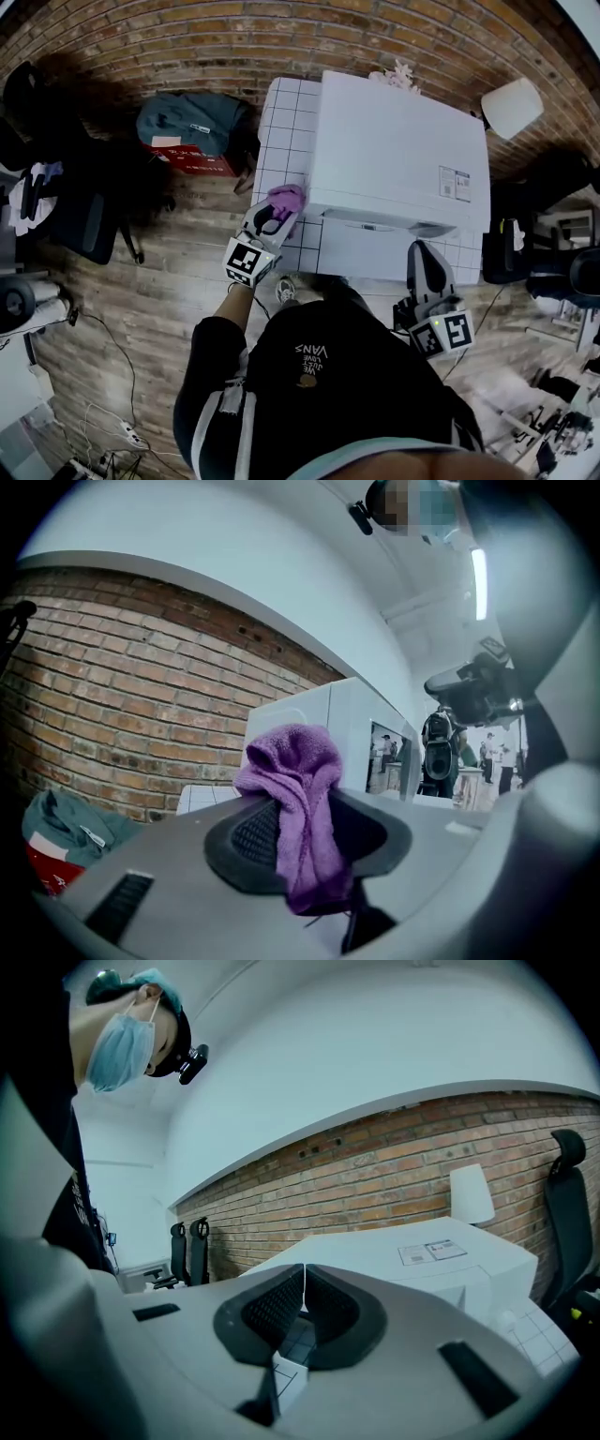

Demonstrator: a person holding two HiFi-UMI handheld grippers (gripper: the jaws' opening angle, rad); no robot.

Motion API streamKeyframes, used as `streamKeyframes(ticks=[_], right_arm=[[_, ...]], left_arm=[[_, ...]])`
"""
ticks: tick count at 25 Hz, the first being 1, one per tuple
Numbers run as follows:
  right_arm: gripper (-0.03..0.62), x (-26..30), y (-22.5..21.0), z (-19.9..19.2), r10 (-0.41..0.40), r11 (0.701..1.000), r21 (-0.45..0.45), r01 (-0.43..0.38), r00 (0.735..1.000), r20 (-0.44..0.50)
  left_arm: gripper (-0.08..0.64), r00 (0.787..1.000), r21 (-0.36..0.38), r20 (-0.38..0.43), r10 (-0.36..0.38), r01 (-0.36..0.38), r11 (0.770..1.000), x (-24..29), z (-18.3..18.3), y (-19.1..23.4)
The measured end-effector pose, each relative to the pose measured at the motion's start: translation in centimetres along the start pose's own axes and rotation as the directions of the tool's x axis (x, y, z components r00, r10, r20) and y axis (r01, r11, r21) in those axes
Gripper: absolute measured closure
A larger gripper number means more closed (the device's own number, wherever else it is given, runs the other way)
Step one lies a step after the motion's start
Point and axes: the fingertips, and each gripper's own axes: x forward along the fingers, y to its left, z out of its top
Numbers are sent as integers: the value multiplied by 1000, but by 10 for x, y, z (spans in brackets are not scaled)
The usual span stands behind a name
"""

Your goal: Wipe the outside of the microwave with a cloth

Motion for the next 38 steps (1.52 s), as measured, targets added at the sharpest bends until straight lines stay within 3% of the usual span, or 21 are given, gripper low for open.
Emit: streamKeyframes(ticks=[8,18,32,38], right_arm=[[589,-6,8,-7,-18,1000,-1,18,1000,-14],[589,-2,-20,-5,-51,999,5,51,998,-31],[589,-1,-87,-6,-118,993,19,120,989,-85],[589,1,-108,-3,-138,990,24,141,986,-92]], left_arm=[[420,1000,-22,17,-24,24,999,9,-7,3],[420,1000,26,6,-17,16,1000,77,7,58],[420,995,12,18,96,-96,995,188,36,154],[420,992,25,12,129,-129,991,204,44,168]])
